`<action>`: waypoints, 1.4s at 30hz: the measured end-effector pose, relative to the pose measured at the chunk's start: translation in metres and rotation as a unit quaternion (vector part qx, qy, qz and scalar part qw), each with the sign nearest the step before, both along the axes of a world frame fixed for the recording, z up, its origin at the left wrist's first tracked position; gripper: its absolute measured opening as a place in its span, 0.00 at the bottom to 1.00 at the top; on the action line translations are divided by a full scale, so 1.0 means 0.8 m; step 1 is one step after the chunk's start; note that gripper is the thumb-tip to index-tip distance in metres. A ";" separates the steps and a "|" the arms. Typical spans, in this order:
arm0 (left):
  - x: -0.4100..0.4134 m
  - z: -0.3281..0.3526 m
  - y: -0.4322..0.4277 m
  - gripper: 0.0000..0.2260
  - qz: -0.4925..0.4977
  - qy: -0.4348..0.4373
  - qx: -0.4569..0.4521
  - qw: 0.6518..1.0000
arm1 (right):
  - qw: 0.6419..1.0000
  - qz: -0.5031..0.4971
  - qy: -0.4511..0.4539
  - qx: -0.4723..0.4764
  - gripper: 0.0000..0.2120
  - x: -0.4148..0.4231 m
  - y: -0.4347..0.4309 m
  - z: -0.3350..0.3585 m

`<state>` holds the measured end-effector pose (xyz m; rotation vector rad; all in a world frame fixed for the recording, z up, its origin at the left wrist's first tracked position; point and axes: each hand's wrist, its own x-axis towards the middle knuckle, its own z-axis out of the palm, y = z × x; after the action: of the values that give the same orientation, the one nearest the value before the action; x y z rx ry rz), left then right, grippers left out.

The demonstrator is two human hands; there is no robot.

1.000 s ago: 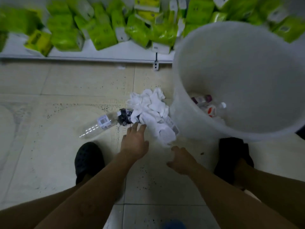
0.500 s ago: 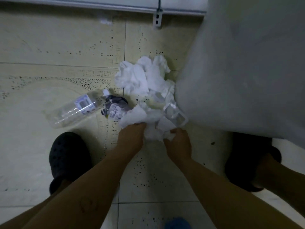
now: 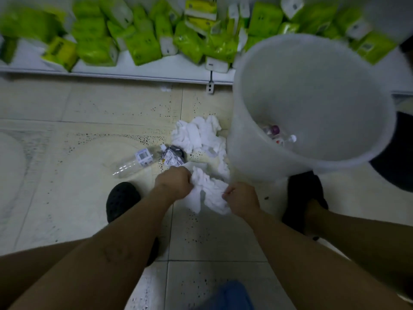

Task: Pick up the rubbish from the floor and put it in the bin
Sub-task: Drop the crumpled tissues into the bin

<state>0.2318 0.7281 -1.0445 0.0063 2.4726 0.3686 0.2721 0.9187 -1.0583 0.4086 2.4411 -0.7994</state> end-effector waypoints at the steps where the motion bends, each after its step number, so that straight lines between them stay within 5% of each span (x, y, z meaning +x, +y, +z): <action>1: 0.002 0.016 -0.001 0.06 0.010 0.008 0.005 1.000 | 1.000 -0.002 0.016 -0.006 0.07 -0.001 0.003 0.014; 12: 0.024 0.187 0.023 0.10 0.055 0.136 0.043 0.988 | 0.978 0.043 0.186 -0.080 0.02 -0.017 0.043 0.194; 20: -0.012 0.282 0.088 0.16 0.047 0.286 0.082 0.953 | 0.943 -0.017 0.330 -0.029 0.03 -0.043 0.156 0.308; 26: -0.058 0.287 0.162 0.12 0.018 0.313 0.110 0.943 | 0.943 -0.165 0.279 -0.078 0.05 -0.063 0.239 0.275; 33: -0.113 0.234 0.244 0.07 -0.002 0.281 0.077 0.957 | 0.947 -0.181 0.245 -0.098 0.15 -0.099 0.267 0.240; 38: -0.120 0.192 0.259 0.39 -0.053 0.180 0.049 0.981 | 0.983 -0.052 0.174 -0.040 0.34 -0.098 0.274 0.227; 42: -0.102 0.190 0.243 0.37 -0.081 0.200 0.031 0.976 | 0.988 -0.013 0.147 -0.034 0.40 -0.092 0.260 0.230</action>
<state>0.1506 0.9228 -0.8928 0.3388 2.8300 0.4057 0.1983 1.1269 -0.8741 0.3148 2.6734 -1.0138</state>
